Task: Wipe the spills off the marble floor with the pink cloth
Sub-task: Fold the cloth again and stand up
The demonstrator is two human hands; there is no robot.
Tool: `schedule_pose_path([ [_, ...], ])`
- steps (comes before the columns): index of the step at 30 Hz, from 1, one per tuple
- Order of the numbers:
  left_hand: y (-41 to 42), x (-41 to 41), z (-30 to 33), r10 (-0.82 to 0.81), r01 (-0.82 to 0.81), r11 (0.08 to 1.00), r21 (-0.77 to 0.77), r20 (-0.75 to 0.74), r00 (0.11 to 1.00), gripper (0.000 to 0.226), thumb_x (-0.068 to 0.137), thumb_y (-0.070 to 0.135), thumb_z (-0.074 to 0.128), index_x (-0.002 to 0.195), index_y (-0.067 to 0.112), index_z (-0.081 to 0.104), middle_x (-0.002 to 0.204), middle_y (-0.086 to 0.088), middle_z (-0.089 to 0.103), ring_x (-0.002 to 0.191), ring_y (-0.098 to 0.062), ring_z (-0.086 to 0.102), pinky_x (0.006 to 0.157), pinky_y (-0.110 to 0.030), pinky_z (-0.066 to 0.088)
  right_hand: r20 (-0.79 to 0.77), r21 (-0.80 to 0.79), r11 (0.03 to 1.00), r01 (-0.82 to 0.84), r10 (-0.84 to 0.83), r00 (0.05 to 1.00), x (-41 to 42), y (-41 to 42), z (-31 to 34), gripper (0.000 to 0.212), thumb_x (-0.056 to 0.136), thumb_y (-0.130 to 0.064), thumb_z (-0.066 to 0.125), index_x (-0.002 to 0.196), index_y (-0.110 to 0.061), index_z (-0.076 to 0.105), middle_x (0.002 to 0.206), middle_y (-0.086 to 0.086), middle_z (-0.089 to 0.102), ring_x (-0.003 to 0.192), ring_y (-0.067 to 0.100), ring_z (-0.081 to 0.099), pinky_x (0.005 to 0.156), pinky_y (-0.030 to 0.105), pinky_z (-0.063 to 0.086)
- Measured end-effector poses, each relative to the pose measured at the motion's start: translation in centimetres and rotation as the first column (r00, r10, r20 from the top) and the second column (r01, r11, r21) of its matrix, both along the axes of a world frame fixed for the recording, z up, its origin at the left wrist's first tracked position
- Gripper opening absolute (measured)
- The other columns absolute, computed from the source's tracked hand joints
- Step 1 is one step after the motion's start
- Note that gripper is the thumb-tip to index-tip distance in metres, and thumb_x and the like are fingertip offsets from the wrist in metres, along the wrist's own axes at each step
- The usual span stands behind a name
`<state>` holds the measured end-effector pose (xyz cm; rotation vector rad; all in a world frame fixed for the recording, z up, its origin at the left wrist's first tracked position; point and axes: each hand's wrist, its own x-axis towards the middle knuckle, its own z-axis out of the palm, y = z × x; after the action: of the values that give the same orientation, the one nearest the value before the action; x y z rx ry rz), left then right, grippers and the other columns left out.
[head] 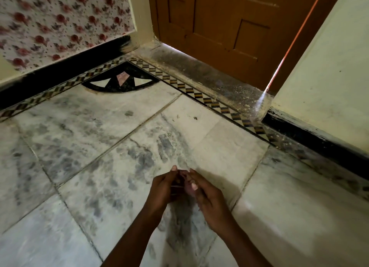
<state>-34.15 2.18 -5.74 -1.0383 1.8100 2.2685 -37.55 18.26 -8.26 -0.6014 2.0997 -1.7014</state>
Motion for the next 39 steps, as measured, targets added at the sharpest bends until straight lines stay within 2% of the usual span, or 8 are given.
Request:
schedule_pose_path([
  [3, 0.5, 0.1, 1.1, 0.006, -0.001, 0.992, 0.129, -0.038, 0.999, 0.043, 0.107, 0.046, 0.058, 0.104, 0.014, 0.086, 0.101, -0.016, 0.084, 0.095, -0.029, 0.082, 0.082, -0.038, 0.062, -0.118, 0.083, 0.995, -0.062, 0.071, 0.990, 0.5, 0.8, 0.4, 0.045, 0.111, -0.022, 0.057, 0.148, -0.047, 0.056, 0.164, -0.020, 0.048, 0.156, -0.001, 0.036, 0.127, 0.022, 0.033],
  [8, 1.2, -0.3, 2.5, 0.042, -0.044, 0.999, -0.022, -0.113, 0.993, 0.033, 0.106, 0.020, 0.065, 0.079, 0.010, 0.082, 0.071, -0.014, 0.072, 0.059, -0.023, 0.066, 0.052, -0.027, 0.050, -0.103, -0.006, 0.991, 0.132, -0.132, 0.986, 1.3, 1.5, 2.2, 0.042, 0.103, -0.026, 0.071, 0.144, -0.035, 0.066, 0.151, -0.027, 0.061, 0.143, -0.008, 0.052, 0.111, 0.008, 0.042],
  [14, 1.4, -0.9, 4.6, -0.084, 0.021, 0.975, -0.220, -0.283, 0.956, 0.022, 0.104, 0.020, 0.068, 0.088, 0.016, 0.084, 0.077, -0.021, 0.075, 0.068, -0.018, 0.073, 0.053, -0.025, 0.055, 0.191, -0.072, 0.898, 0.434, -0.414, 0.890, 0.1, 1.0, 3.6, 0.019, 0.105, -0.026, 0.066, 0.097, -0.024, 0.083, 0.097, -0.001, 0.084, 0.094, 0.016, 0.080, 0.085, 0.039, 0.064],
  [18, 1.8, -0.7, 5.6, -0.260, 0.126, 0.912, -0.391, -0.311, 0.914, 0.021, 0.103, 0.027, 0.071, 0.089, 0.026, 0.087, 0.075, -0.001, 0.081, 0.066, -0.014, 0.076, 0.060, -0.024, 0.055, 0.444, -0.204, 0.880, 0.428, -0.306, 0.842, 0.0, 0.9, 4.7, 0.036, 0.097, -0.051, 0.065, 0.105, -0.023, 0.086, 0.102, 0.013, 0.084, 0.100, 0.031, 0.082, 0.088, 0.047, 0.066],
  [23, 1.9, -0.7, 6.5, -0.334, 0.176, 0.865, -0.469, -0.278, 0.901, 0.022, 0.104, 0.026, 0.069, 0.090, 0.024, 0.087, 0.072, -0.002, 0.081, 0.062, -0.016, 0.076, 0.060, -0.031, 0.055, 0.537, -0.205, 0.857, 0.473, -0.306, 0.786, -0.5, 1.1, 5.2, 0.029, 0.105, -0.026, 0.065, 0.092, -0.007, 0.082, 0.089, 0.021, 0.080, 0.083, 0.035, 0.080, 0.073, 0.045, 0.064],
  [26, 1.8, -0.9, 6.7, -0.277, 0.099, 0.840, -0.534, -0.264, 0.924, 0.024, 0.105, 0.025, 0.068, 0.087, 0.020, 0.082, 0.075, 0.000, 0.080, 0.074, -0.022, 0.078, 0.073, -0.047, 0.062, 0.521, -0.153, 0.847, 0.509, -0.368, 0.770, -0.6, 1.0, 5.2, 0.021, 0.102, -0.005, 0.063, 0.085, 0.001, 0.076, 0.075, 0.020, 0.070, 0.072, 0.034, 0.070, 0.071, 0.047, 0.059],
  [31, 0.8, -1.4, 7.0, -0.093, -0.092, 0.799, -0.594, -0.273, 0.957, 0.029, 0.108, 0.033, 0.060, 0.084, 0.020, 0.068, 0.069, 0.005, 0.071, 0.064, -0.006, 0.067, 0.061, -0.025, 0.051, 0.417, -0.126, 0.838, 0.531, -0.441, 0.795, -1.3, 2.1, 6.5, 0.026, 0.098, 0.011, 0.052, 0.074, 0.002, 0.060, 0.073, 0.015, 0.057, 0.075, 0.027, 0.052, 0.070, 0.035, 0.044],
  [39, -1.0, -2.5, 6.1, 0.008, -0.105, 0.893, -0.438, -0.219, 0.976, 0.034, 0.105, 0.037, 0.065, 0.079, 0.016, 0.060, 0.071, 0.006, 0.068, 0.067, -0.010, 0.065, 0.063, -0.024, 0.050, 0.191, -0.022, 0.927, 0.375, -0.364, 0.911, -3.9, 5.3, 8.9, 0.021, 0.093, 0.002, 0.076, 0.090, 0.017, 0.062, 0.077, 0.028, 0.065, 0.076, 0.029, 0.063, 0.074, 0.052, 0.061],
])
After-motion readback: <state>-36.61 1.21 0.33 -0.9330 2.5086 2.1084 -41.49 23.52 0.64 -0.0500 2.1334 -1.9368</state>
